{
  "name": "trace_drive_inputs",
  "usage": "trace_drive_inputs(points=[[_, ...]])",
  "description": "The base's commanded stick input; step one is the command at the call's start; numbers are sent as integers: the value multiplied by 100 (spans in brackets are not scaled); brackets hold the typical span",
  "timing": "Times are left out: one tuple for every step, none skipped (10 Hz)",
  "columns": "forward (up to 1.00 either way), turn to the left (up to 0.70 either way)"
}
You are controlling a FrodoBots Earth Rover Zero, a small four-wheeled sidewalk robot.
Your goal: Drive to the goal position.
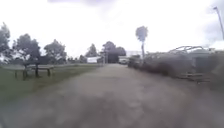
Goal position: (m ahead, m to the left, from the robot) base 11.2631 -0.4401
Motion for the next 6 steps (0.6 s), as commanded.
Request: trace_drive_inputs(points=[[100, 0], [100, -27], [100, -27], [100, -27], [100, -27], [100, -27]])
